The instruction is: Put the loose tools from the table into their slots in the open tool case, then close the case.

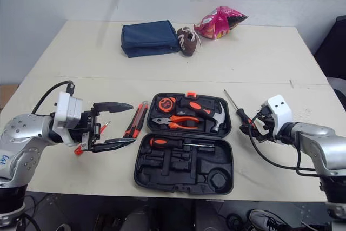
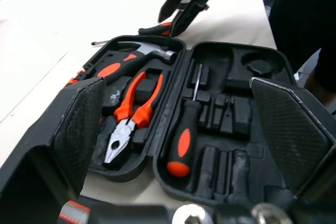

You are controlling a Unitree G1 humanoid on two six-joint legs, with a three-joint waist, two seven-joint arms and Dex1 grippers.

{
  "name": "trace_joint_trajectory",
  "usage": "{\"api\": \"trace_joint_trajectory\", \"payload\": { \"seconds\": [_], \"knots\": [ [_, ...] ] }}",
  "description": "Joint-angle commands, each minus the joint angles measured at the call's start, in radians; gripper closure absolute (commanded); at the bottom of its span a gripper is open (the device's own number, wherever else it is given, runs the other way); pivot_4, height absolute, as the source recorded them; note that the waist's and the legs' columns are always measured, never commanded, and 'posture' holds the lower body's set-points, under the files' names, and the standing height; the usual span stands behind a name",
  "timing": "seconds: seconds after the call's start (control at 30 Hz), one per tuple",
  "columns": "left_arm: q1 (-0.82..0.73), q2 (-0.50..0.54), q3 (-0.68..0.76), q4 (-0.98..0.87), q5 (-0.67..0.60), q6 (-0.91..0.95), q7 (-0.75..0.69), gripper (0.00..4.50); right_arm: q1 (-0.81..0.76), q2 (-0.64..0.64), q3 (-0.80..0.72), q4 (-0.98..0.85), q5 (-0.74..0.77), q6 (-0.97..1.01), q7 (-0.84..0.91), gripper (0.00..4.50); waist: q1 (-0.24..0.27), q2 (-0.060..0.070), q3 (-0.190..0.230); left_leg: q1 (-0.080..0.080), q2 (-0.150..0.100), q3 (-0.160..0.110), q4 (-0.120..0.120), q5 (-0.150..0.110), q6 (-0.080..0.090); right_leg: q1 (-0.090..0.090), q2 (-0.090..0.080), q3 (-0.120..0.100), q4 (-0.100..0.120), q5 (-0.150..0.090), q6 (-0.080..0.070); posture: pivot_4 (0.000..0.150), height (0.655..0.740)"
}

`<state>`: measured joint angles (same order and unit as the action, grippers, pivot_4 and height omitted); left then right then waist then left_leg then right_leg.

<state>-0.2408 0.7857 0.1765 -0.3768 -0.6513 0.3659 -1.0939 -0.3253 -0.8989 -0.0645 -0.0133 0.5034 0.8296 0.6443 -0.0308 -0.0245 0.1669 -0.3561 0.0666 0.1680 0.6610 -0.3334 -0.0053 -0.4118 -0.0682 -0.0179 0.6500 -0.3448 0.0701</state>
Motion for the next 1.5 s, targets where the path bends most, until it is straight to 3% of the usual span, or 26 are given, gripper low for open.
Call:
{"api": "trace_joint_trajectory", "payload": {
  "seconds": [0.03,0.1,0.27,0.3,0.47,0.57,0.73,0.9,1.0,1.13,1.5],
  "knots": [
    [-0.002,-0.003,0.008,-0.03,-0.024,0.002,0.001,0.0,-0.03,0.024,0.006,0.019,-0.033,-0.016,0.013,0.24,0.0,0.0,0.0,0.0,0.0,0.0,0.001,0.0,0.0,0.0,0.0,0.0,0.001,0.0,0.0,0.15,0.74],
    [0.0,-0.002,0.009,-0.033,-0.024,0.005,0.002,0.0,-0.034,0.034,0.011,0.021,-0.039,-0.003,0.021,0.86,-0.001,0.0,0.0,0.0,0.0,0.0,0.002,0.0,0.0,0.0,0.0,0.001,0.003,0.0,0.0,0.15,0.74],
    [0.005,-0.005,0.016,-0.046,-0.024,-0.007,-0.004,0.0,-0.004,0.058,-0.034,0.001,-0.062,-0.012,-0.016,3.4,-0.001,0.0,0.0,0.001,0.001,0.0,0.002,0.0,0.0,0.0,0.001,0.001,0.003,0.0,0.0,0.15,0.74],
    [0.004,-0.004,0.017,-0.047,-0.029,-0.004,-0.005,0.0,0.005,0.072,-0.054,-0.003,-0.071,-0.045,-0.033,3.48,0.0,0.0,0.0,0.001,0.001,0.0,0.002,0.0,0.0,0.0,0.001,0.001,0.003,0.0,0.0,0.15,0.74],
    [-0.016,0.008,0.017,-0.049,-0.063,0.034,-0.006,0.0,0.021,0.134,-0.153,-0.014,-0.101,-0.246,-0.058,3.48,-0.001,0.001,0.0,0.001,0.001,0.001,0.002,0.0,0.0,0.0,0.002,0.003,0.003,0.0,0.0,0.15,0.74],
    [-0.031,0.015,0.019,-0.047,-0.068,0.037,-0.017,0.0,0.014,0.113,-0.194,-0.049,-0.091,-0.38,0.031,3.48,0.0,0.002,0.001,0.001,0.001,0.001,0.002,0.0,0.0,0.0,0.002,0.003,0.003,0.0,0.0,0.15,0.74],
    [0.001,0.045,0.053,-0.009,-0.022,-0.069,-0.106,0.0,0.01,-0.044,-0.119,-0.3,0.118,-0.238,0.37,3.48,-0.003,0.005,0.004,0.001,0.003,0.002,0.002,-0.001,-0.001,0.0,0.005,0.004,0.003,0.0,0.0,0.15,0.74],
    [0.07,0.096,0.088,-0.004,-0.044,-0.068,-0.174,0.0,0.02,-0.163,-0.006,-0.476,0.184,-0.106,0.486,3.48,-0.003,0.004,0.005,0.002,0.005,0.001,0.002,-0.001,-0.003,0.001,0.007,0.004,0.003,0.0,-0.001,0.15,0.74],
    [0.159,0.125,0.103,-0.005,-0.031,-0.081,-0.23,0.0,0.002,-0.167,0.09,-0.565,0.173,-0.033,0.452,3.48,-0.003,0.004,0.005,0.002,0.005,0.001,0.002,-0.002,-0.002,0.001,0.005,0.004,0.003,0.0,-0.001,0.15,0.74],
    [0.193,0.111,0.101,-0.017,-0.033,-0.074,-0.206,0.0,0.006,-0.172,0.25,-0.606,0.024,-0.036,0.4,3.48,-0.003,0.003,0.005,0.001,0.005,0.001,0.002,-0.002,-0.002,0.0,0.004,0.003,0.002,-0.001,-0.002,0.15,0.74],
    [0.205,0.106,0.097,-0.038,-0.034,-0.067,-0.173,0.0,-0.028,-0.152,0.333,-0.503,-0.141,-0.144,0.433,3.48,-0.005,0.003,0.006,0.001,0.004,0.001,0.003,-0.002,-0.001,0.0,0.004,0.003,0.003,-0.001,-0.002,0.15,0.74]
  ]
}}
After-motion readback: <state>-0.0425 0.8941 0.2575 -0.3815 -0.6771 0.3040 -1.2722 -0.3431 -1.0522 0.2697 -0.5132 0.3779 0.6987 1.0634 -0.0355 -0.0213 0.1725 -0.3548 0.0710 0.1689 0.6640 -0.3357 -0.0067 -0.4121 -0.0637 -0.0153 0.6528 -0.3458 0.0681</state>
